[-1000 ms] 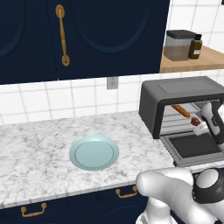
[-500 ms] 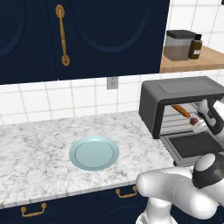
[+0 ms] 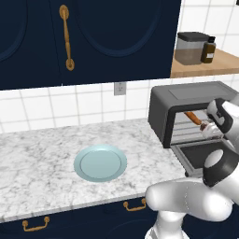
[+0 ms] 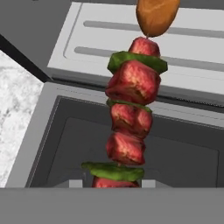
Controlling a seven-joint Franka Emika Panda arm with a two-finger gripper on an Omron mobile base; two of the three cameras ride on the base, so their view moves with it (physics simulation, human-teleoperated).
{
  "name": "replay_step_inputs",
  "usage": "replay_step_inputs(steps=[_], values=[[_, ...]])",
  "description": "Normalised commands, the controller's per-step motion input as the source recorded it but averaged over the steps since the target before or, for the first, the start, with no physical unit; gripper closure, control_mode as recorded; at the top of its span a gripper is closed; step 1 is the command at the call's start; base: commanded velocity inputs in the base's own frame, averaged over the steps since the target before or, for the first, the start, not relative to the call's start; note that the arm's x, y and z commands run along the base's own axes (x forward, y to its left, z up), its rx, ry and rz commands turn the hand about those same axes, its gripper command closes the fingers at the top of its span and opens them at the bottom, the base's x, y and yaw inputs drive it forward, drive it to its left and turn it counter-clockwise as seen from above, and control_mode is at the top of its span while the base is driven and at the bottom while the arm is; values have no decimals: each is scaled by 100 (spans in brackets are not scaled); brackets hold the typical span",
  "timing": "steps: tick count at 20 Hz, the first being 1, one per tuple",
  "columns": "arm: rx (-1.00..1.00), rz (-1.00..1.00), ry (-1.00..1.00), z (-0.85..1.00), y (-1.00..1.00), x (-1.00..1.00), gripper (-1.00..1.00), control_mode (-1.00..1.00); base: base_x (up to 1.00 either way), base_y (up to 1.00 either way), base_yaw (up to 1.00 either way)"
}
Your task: Pick up the kebab skewer and baguette bread, and place them inside the toaster oven. Close the toaster oven door and start by setting the timer.
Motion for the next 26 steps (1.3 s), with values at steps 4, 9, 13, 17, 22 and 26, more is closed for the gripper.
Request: replay_step_inputs(steps=[4, 9, 13, 17, 22, 26], values=[[0, -1, -2, 23, 0, -1, 100, -100, 0, 0, 0], [-1, 0, 4, 2, 11, -23, 100, -100, 0, 0, 0], [-1, 0, 7, -3, 17, -14, 100, -100, 0, 0, 0], [0, -5, 0, 0, -6, 9, 100, -100, 0, 0, 0], [0, -14, 4, 0, -11, 2, 100, -100, 0, 0, 0], [-1, 0, 0, -7, 21, 0, 100, -100, 0, 0, 0]])
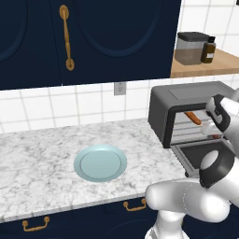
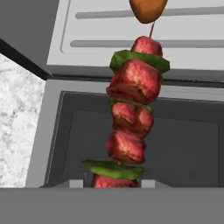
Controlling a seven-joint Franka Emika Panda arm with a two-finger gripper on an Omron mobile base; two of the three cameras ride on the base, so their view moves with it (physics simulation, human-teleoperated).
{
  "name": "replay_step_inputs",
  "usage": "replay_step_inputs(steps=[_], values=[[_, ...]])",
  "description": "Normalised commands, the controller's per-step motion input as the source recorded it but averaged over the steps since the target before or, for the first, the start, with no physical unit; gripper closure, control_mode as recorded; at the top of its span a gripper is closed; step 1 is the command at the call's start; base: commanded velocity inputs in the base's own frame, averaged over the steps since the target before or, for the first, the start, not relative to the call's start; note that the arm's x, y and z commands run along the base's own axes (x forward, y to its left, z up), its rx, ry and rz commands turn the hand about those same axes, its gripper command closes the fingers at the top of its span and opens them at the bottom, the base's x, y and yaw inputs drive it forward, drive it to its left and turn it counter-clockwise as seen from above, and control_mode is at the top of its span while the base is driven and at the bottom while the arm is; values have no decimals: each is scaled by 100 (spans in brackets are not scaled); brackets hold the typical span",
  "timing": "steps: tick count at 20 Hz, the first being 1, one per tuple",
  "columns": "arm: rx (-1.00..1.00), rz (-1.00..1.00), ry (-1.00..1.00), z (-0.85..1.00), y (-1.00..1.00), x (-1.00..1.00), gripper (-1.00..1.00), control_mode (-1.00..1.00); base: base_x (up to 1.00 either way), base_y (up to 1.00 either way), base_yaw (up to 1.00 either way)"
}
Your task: Pick up the kebab skewer and baguette bread, and place them inside the toaster oven. Close the toaster oven door and start by setting the timer.
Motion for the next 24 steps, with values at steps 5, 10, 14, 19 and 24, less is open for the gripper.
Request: replay_step_inputs(steps=[5, 10, 14, 19, 24], values=[[0, 1, 0, -6, 8, 1, 100, -100, 0, 0, 0], [0, 0, 0, 0, 0, 9, 100, -100, 0, 0, 0], [0, 0, 0, 0, 0, 6, 100, -100, 0, 0, 0], [0, 0, 0, 0, 0, 16, 100, -100, 0, 0, 0], [0, 0, 0, 0, 0, 15, 100, -100, 0, 0, 0]])
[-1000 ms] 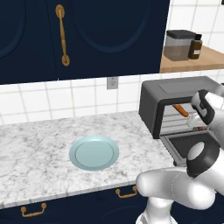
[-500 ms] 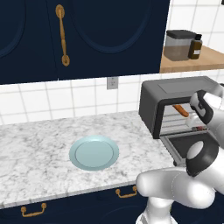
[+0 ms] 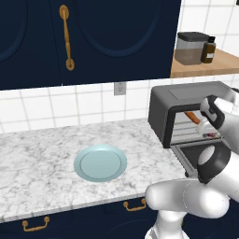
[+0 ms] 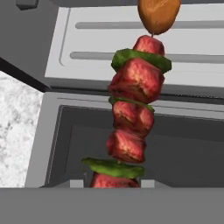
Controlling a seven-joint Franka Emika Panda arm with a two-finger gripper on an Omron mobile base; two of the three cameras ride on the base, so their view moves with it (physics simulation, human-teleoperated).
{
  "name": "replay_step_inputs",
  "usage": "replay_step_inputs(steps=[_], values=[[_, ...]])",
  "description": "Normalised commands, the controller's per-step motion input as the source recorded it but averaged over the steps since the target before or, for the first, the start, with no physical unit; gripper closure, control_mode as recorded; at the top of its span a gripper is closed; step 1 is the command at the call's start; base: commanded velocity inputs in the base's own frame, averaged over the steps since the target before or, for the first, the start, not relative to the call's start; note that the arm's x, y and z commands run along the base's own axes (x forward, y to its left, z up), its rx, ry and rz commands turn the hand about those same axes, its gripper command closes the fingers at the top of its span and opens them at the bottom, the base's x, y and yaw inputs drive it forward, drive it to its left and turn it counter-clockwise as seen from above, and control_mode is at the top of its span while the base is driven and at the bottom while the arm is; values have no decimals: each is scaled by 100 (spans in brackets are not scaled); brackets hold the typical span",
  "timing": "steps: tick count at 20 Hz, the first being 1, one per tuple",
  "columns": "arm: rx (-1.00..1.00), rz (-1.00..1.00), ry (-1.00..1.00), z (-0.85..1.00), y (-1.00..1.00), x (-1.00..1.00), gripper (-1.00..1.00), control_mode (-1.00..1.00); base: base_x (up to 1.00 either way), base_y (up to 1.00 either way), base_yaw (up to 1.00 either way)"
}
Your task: Pick up the kebab skewer and baguette bread, and place them inside the toaster oven. Close the toaster oven door and start by setting the timer.
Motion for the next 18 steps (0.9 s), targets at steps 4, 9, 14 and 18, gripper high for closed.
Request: replay_step_inputs(steps=[4, 9, 14, 18], values=[[0, 0, 0, 9, 0, 4, 100, -100, 0, 0, 0], [0, 0, 0, 19, 3, -9, 100, -100, 0, 0, 0], [0, 0, -1, 5, 18, -4, 100, -100, 0, 0, 0], [0, 0, -8, 1, 30, -2, 100, -100, 0, 0, 0]])
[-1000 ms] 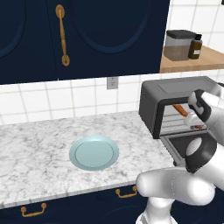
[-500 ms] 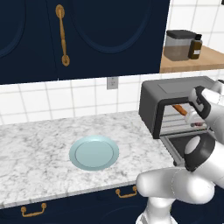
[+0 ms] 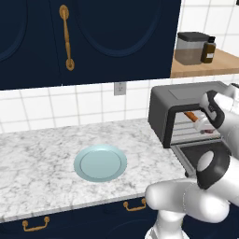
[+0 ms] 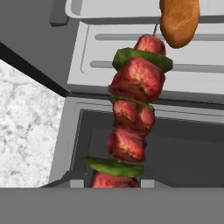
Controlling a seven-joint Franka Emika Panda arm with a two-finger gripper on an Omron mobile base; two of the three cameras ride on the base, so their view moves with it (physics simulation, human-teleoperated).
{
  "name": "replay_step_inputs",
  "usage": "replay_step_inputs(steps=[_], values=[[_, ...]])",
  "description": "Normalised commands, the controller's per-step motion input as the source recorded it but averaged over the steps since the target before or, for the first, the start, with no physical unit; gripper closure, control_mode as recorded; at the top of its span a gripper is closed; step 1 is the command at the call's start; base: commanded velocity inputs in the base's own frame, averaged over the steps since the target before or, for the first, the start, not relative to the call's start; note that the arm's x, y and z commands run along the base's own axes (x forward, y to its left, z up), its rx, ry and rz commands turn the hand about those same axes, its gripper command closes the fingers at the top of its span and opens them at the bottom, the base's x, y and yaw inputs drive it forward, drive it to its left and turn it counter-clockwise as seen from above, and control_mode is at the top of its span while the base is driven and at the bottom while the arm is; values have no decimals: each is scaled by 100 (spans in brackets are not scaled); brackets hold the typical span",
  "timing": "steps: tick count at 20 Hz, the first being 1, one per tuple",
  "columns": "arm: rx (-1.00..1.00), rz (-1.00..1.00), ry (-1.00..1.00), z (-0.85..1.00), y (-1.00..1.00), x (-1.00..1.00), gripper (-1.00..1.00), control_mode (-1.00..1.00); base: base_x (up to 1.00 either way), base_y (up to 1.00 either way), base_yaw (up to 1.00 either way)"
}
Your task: Pick up the kebab skewer and baguette bread, and place them inside the toaster oven. Close the toaster oven door and start by setting the timer.
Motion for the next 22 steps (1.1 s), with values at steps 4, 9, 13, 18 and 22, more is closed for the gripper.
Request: replay_step_inputs(steps=[4, 9, 13, 18, 22], values=[[0, 4, -18, -1, 25, 0, 100, -100, 0, 0, 0], [0, 6, -21, -5, 12, 0, 100, -100, 0, 0, 0], [0, 0, -10, 0, 0, 2, 100, -100, 0, 0, 0], [0, 0, -3, 12, 0, 24, 100, -100, 0, 0, 0], [0, 0, 2, 29, 0, 15, 100, -100, 0, 0, 0]])
